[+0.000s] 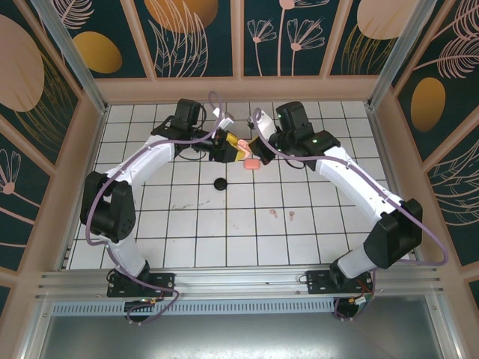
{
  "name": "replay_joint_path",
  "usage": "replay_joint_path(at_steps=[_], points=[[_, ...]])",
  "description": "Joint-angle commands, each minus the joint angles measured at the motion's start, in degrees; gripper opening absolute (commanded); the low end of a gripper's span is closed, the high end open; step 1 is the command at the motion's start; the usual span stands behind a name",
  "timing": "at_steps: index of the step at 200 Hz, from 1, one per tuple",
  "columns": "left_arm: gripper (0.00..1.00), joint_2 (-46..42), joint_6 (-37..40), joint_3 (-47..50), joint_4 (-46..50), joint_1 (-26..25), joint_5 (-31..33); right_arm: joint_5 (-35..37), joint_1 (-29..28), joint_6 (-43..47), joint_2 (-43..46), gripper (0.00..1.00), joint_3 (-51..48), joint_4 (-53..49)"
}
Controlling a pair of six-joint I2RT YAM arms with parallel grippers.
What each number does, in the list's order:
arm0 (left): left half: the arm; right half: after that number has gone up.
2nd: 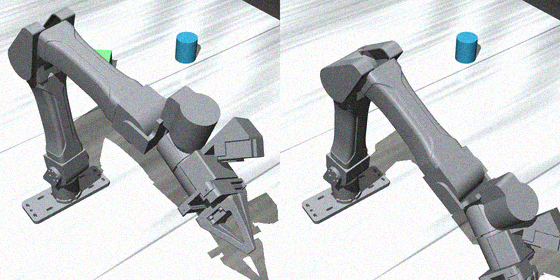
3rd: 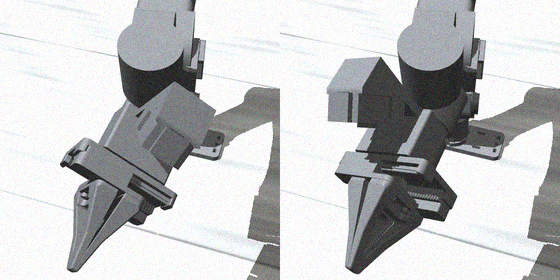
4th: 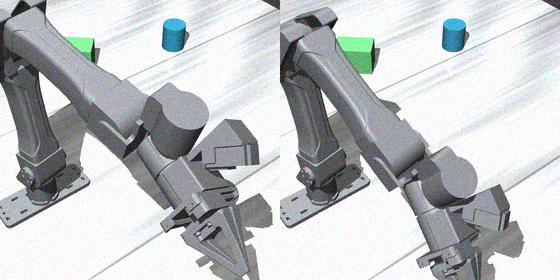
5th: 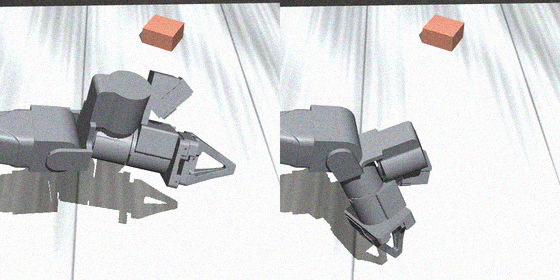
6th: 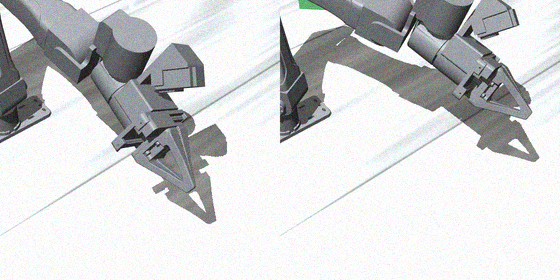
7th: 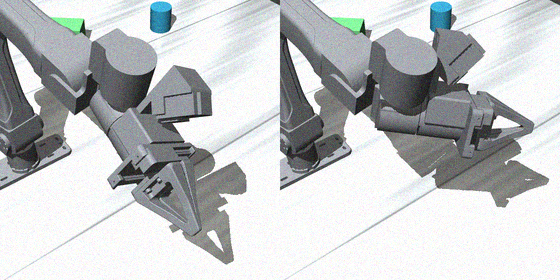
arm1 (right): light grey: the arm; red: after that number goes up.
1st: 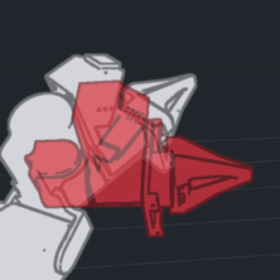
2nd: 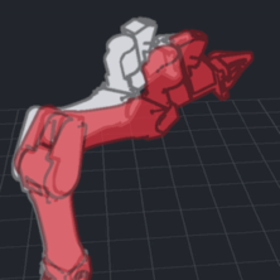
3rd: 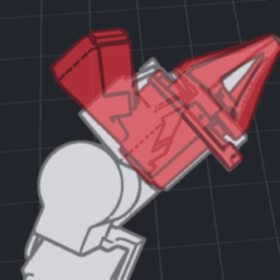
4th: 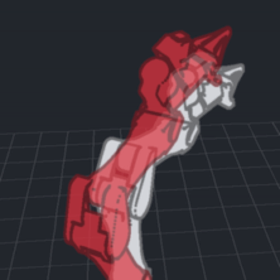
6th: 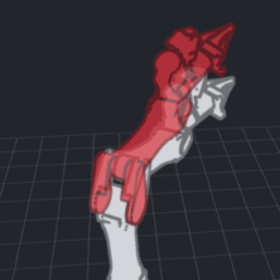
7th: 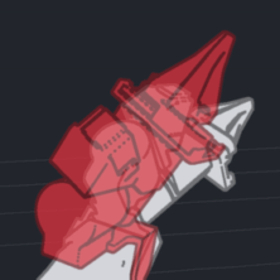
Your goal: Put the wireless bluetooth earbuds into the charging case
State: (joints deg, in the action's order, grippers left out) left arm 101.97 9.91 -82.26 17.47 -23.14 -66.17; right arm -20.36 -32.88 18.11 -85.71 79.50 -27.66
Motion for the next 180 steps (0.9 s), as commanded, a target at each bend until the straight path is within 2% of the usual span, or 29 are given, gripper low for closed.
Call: replay_joint_path(at_steps=[1,26,84,131,171,180], points=[[0.55,1.2,3.1,-1.6,3.0,0.4,-2.4,0.7,-0.8,0.7,-0.4,0.0,2.4,0.0],[0.5,1.4,3.7,-1.8,3.6,0.4,-2.8,1.0,-1.0,0.6,-0.7,0.0,2.5,0.1],[0.47,1.5,5.0,-1.6,4.7,0.4,-3.4,1.7,-1.0,0.6,-1.3,0.0,2.5,0.6],[0.34,1.7,5.1,-2.0,4.6,0.4,-4.5,1.5,-1.0,0.5,-1.4,0.0,2.6,0.9],[0.14,1.9,4.8,-2.2,4.1,0.4,-5.4,1.7,-1.1,-0.3,-1.2,0.0,2.7,2.1],[0.1,1.7,4.1,-1.7,3.1,0.4,-5.5,2.4,-1.0,-1.0,-1.0,0.07,2.9,2.7]])
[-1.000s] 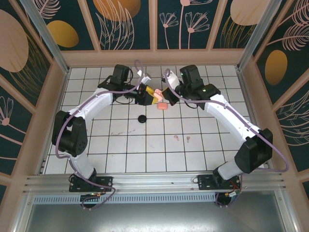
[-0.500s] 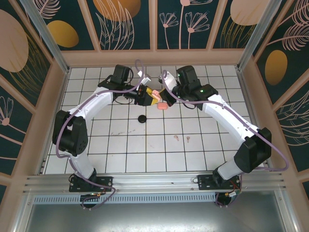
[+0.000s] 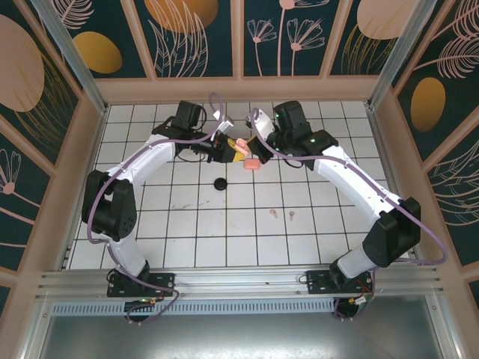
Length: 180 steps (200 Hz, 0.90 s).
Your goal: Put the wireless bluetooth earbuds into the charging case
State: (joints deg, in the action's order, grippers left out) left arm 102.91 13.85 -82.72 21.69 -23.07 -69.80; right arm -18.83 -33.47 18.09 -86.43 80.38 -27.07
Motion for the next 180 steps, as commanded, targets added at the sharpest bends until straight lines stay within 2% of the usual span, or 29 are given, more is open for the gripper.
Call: replay_joint_path(at_steps=[1,27,51,92,113,142,166,180], points=[[0.1,0.8,0.0,-1.2,-1.3,0.3,-1.8,1.0,-0.4,-1.1,-0.3,0.08,2.0,2.2],[0.04,-1.2,-6.9,3.7,-11.8,0.3,-0.7,3.6,0.0,-3.5,1.1,0.39,2.5,2.7],[0.0,-4.4,-15.3,11.5,-26.2,0.3,2.4,4.5,1.8,-6.9,5.0,0.53,0.2,1.9],[0.0,-11.9,-29.3,26.3,-51.3,0.3,10.6,8.4,1.8,-18.7,16.2,0.58,-14.7,3.5],[0.0,-15.4,-36.1,34.8,-61.7,0.3,19.9,12.2,1.4,-26.6,19.5,0.58,-22.2,2.2],[0.0,-19.7,-39.2,41.6,-65.4,0.2,30.5,16.0,-1.8,-34.0,20.9,0.58,-30.0,1.1],[0.0,-23.2,-38.9,43.8,-64.7,0.2,34.8,17.2,-4.8,-36.0,20.0,0.58,-34.0,1.6],[0.0,-25.5,-38.1,45.1,-65.2,0.2,35.4,17.0,-5.7,-36.1,18.6,0.57,-35.8,2.4]])
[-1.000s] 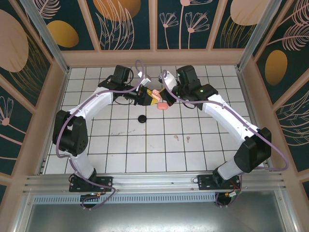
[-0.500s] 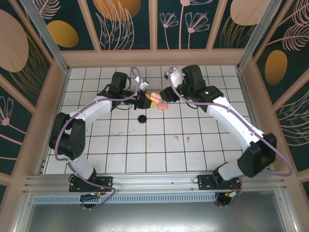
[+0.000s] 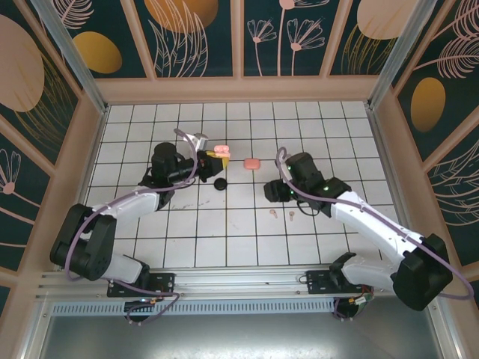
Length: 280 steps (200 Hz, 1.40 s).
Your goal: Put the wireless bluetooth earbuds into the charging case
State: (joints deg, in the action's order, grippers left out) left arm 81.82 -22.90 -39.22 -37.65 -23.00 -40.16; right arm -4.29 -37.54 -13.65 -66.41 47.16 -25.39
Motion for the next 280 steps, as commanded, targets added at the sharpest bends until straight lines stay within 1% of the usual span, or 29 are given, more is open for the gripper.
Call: replay_joint_path(at_steps=[1,35,62,96,129,210,214,240,280], points=[[0.0,-4.5,-1.2,1.7,-5.9,0.2,5.6,2.5,-1.8,-4.4,-1.6,0.57,-2.7,0.7],[0.0,-9.6,1.0,3.9,-8.4,0.1,5.8,4.9,-2.7,-4.2,-5.4,0.55,-4.7,1.6],[0.0,-11.9,1.6,3.2,-9.5,0.2,3.7,4.9,-2.7,-2.4,-8.8,0.54,-5.1,2.4],[0.0,-12.5,2.3,0.2,-7.5,0.1,2.0,4.9,-2.8,-0.5,-14.3,0.52,-4.5,3.7],[0.0,-12.7,3.8,-1.8,-4.7,0.2,1.1,4.9,-3.1,-1.3,-18.3,0.48,-3.0,3.5],[0.0,-12.1,3.7,-1.9,-4.7,0.1,-0.1,4.9,-4.3,-1.6,-21.4,0.42,-2.1,3.9],[0.0,-12.2,3.7,-1.9,-4.7,0.1,-0.2,5.9,-4.4,-1.6,-21.5,0.42,-2.0,3.9],[0.0,-12.2,3.7,-1.9,-4.7,0.1,-0.3,6.6,-4.5,-1.4,-22.6,0.41,-1.0,3.7],[0.0,-12.2,3.7,-1.6,-4.6,0.1,-0.4,6.8,-4.8,-0.9,-23.8,0.37,0.4,3.1]])
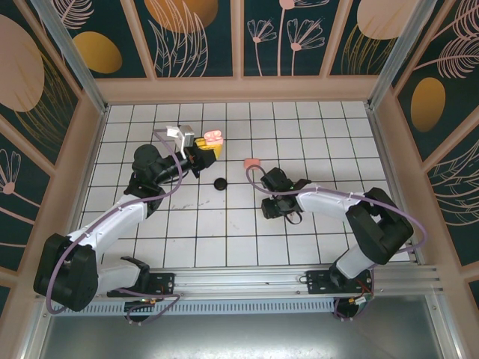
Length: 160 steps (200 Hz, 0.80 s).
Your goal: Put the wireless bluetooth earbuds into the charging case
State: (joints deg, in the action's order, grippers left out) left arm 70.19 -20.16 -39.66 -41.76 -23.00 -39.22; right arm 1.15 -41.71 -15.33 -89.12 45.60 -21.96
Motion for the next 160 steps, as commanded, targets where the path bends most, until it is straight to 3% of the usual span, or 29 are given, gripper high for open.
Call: replay_joint_path(at_steps=[1,160], points=[[0.0,-0.6,1.0,-1.1,-0.5,0.1,-1.3,1.3,-0.6,0.7,-1.1,0.37,2.0,-0.4],[0.0,-0.6,0.6,-0.9,-1.1,0.1,-1.8,3.5,-2.3,0.3,-2.7,0.31,1.4,-2.7]])
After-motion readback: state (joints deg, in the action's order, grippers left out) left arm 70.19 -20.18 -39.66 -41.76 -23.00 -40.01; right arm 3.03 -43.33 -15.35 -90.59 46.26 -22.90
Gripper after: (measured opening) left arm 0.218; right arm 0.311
